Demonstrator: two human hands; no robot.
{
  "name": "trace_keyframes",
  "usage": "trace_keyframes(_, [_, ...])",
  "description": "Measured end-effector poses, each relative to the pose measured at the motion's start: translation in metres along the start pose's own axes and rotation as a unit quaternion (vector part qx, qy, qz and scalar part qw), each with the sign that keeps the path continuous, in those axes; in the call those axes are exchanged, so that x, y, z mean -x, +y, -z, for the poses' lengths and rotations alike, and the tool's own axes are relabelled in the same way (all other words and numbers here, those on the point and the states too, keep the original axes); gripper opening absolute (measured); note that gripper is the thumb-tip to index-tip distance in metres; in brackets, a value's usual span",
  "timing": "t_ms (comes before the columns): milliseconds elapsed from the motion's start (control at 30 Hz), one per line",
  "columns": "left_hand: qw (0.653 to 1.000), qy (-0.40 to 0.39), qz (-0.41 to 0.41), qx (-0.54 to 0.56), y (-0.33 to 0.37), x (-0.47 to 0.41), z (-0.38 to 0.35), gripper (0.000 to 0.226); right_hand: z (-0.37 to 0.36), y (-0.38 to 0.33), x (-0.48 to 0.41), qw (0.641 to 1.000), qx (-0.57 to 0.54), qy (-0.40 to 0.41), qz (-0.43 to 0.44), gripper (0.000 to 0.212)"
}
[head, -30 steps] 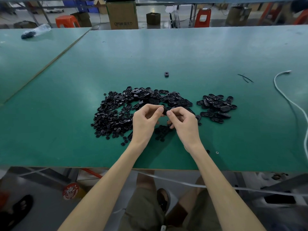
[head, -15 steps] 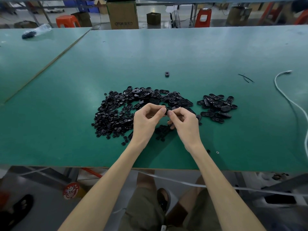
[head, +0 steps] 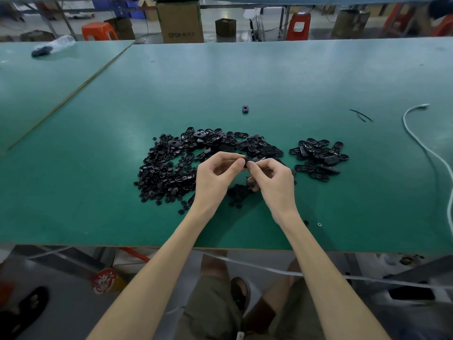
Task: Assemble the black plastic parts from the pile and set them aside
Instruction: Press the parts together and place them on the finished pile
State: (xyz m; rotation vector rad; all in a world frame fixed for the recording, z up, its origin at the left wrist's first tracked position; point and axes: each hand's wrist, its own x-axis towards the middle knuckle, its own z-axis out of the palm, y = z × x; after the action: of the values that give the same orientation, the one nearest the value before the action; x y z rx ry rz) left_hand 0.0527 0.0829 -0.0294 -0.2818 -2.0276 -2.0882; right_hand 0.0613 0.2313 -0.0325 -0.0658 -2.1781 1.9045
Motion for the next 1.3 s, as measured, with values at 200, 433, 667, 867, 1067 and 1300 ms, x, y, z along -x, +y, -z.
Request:
trace_keyframes(200, [1.000, -0.007, 0.005, 0.016, 0.0017, 0.0019, -0.0008, 0.010, 0.0023, 0.0022, 0.0001, 0.996, -0.090, 0.005, -0.019, 0.026])
trace_keyframes(433, [0.998, -0.043, 0.038, 0.011, -0.0016, -0.0002, -0.0013, 0.017, 0.0036, 0.0071, -0.0024, 0.994, -0.113, 0.005, -0.003, 0.015])
trace_keyframes(667, [0.997, -0.038, 0.058, 0.019, -0.0025, 0.0000, -0.0005, 0.017, 0.0038, 0.0072, -0.0030, 0.990, -0.143, 0.017, -0.011, 0.005])
trace_keyframes(867, [0.997, -0.041, 0.067, 0.011, -0.0015, 0.0007, -0.0012, 0.015, 0.0043, 0.0068, -0.0030, 0.988, -0.152, 0.013, -0.007, 0.002])
trace_keyframes(1067, [0.996, -0.056, 0.066, 0.004, -0.0017, -0.0009, -0.0018, 0.012, 0.0048, 0.0070, -0.0042, 0.989, -0.148, -0.005, -0.001, 0.003])
trace_keyframes(1300, [0.996, -0.065, 0.069, 0.001, -0.0029, -0.0012, -0.0015, 0.013, 0.0044, 0.0073, -0.0046, 0.989, -0.150, -0.015, -0.002, 0.006])
